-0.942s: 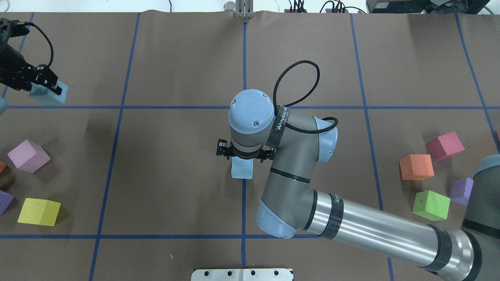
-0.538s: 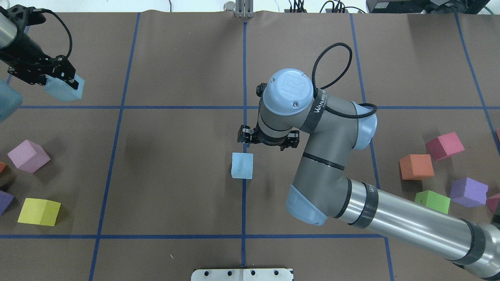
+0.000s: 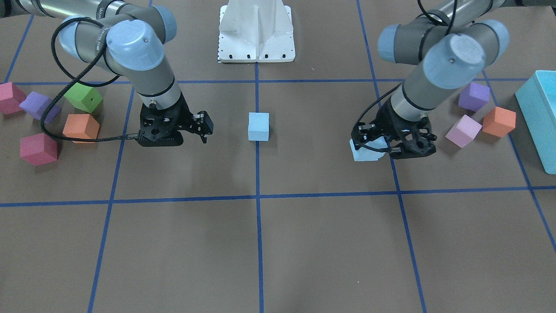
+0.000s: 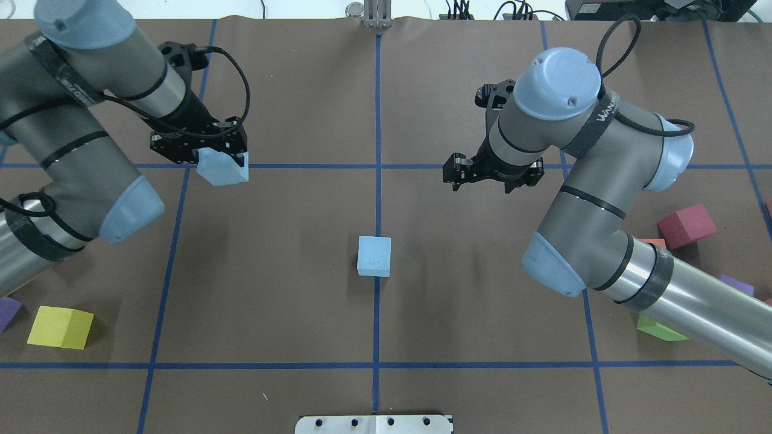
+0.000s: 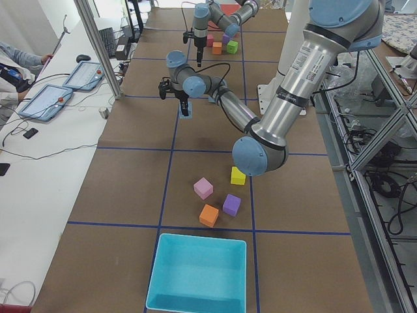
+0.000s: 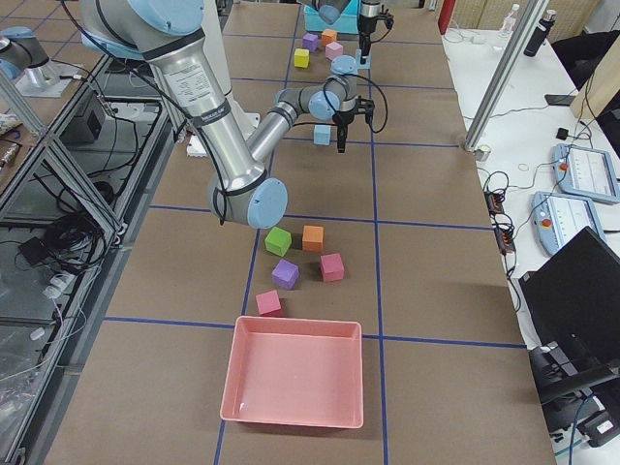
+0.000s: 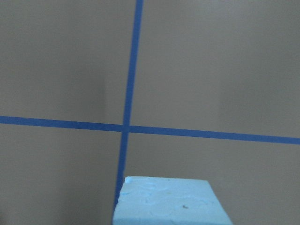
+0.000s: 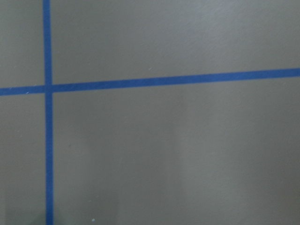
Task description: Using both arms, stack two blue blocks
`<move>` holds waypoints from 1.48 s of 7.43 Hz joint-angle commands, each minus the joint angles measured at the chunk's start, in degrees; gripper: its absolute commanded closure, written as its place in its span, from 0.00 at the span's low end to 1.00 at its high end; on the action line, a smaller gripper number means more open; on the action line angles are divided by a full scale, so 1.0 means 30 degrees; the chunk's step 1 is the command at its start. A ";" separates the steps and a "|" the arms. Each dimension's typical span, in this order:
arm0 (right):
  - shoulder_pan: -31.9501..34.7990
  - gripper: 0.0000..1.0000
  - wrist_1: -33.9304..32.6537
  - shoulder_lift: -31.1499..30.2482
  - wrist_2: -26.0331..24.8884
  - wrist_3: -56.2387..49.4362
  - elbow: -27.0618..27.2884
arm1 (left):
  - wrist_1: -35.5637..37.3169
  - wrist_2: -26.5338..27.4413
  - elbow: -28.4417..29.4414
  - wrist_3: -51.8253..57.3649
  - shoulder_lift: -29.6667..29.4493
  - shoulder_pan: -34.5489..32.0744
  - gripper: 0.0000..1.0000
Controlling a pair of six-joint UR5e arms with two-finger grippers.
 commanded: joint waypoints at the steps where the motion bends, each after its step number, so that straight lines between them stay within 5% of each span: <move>1: 0.0918 0.00 0.0084 -0.0697 0.0252 -0.1561 0.0005 | 0.0020 0.1957 0.0002 -0.2615 -0.1216 0.2374 0.56; 5: 0.1125 0.00 0.0201 -0.0846 0.0370 -0.1916 0.0005 | 0.1240 0.3955 0.0061 -0.5261 -0.3555 0.4490 0.56; 8: 0.1126 0.00 0.0201 -0.0876 0.0370 -0.2151 0.0005 | 0.2481 0.6095 0.0235 -0.4127 -0.4382 0.6365 0.56; 11: 0.1126 0.00 0.0201 -0.0905 0.0341 -0.2122 -0.0025 | 0.2336 0.6099 0.0325 -0.2626 -0.4384 0.6896 0.56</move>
